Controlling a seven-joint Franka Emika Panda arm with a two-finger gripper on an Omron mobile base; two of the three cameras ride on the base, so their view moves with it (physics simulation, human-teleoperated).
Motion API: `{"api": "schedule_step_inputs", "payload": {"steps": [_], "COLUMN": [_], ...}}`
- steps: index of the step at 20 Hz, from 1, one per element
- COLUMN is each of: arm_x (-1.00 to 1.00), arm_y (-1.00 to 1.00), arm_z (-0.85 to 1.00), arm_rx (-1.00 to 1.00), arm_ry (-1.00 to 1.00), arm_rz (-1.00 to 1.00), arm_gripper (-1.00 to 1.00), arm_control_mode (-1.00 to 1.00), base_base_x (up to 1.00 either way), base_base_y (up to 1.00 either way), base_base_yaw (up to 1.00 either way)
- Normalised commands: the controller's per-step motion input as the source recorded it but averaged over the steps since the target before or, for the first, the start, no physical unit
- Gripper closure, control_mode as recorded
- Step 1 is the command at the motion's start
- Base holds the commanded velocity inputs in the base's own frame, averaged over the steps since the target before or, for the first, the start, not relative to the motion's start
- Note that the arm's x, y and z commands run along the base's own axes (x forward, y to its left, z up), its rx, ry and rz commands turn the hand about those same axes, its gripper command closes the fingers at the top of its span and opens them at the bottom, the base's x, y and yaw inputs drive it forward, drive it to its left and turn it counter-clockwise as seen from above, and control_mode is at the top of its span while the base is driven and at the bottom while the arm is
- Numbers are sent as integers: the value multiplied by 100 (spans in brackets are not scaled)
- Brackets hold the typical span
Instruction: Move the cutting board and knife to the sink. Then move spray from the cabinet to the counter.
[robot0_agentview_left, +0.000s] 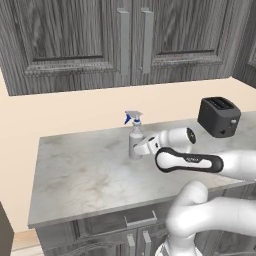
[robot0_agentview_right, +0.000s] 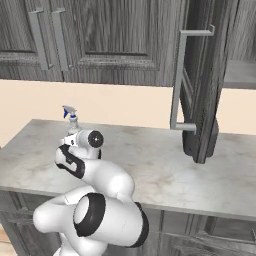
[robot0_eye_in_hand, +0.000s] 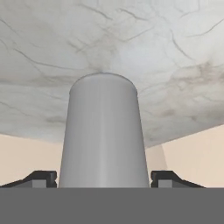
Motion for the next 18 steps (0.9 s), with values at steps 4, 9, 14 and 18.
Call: {"api": "schedule_step_inputs", "payload": {"steps": [4,9,14,18], "arm_x": [-1,0,0,0], "arm_y": [0,0,-2,-6], "arm_z": [0,-12,-34,-48], "arm_rx": [-3,0,0,0], "arm_ry": [-6,0,0,0], "arm_rz": [0,0,0,0], "arm_gripper": [100,100,100,100], "arm_control_mode": [-100,-100,-100,-100], "base_base_x": [0,0,0,0], "base_base_y": [0,0,0,0], "base_base_yaw": [0,0,0,0]}}
